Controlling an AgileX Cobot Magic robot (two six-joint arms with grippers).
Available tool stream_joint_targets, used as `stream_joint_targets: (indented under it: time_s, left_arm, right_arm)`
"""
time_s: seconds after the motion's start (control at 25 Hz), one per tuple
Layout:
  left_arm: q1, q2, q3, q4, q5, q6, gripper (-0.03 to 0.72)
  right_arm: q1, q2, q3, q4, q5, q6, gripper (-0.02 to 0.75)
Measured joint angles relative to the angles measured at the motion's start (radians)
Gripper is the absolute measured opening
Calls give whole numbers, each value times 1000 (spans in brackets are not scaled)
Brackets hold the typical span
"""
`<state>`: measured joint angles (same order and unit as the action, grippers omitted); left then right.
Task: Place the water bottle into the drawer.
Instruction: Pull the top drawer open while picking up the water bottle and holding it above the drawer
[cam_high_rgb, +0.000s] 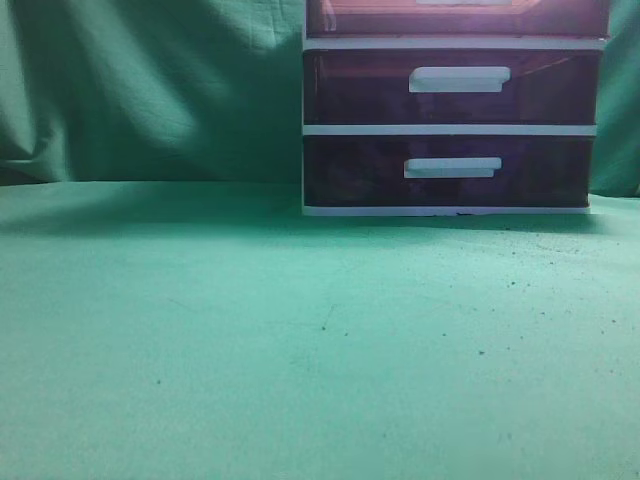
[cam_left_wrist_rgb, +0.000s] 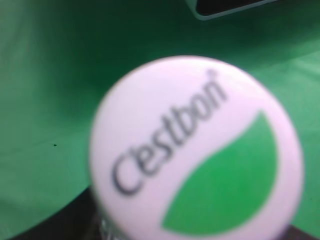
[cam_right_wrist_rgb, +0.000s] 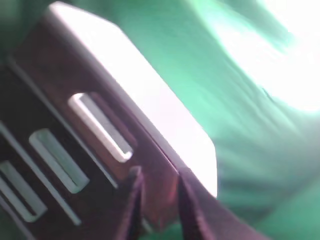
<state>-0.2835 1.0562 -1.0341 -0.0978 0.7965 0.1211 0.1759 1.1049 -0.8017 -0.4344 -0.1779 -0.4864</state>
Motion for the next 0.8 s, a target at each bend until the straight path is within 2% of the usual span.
stream_joint_targets:
  time_s: [0.12, 0.2, 0.36, 0.76, 0.8]
  left_arm:
    - [0, 0, 0, 0, 10, 0, 290]
    - [0, 0, 0, 0, 12, 0, 290]
    - [0, 0, 0, 0, 12, 2, 290]
    - [0, 10, 9, 13, 27, 2, 290]
    - [0, 14, 9, 19, 29, 2, 290]
  right_arm:
    - [7, 171, -48, -42, -100, -232, 340]
    - [7, 275, -89, -49, -124, -328, 402]
    - [7, 426, -194, -52, -154, -395, 391]
    - [7, 686, -424, -54, -188, -403, 391]
    - [7, 702, -430, -54, -188, -403, 346]
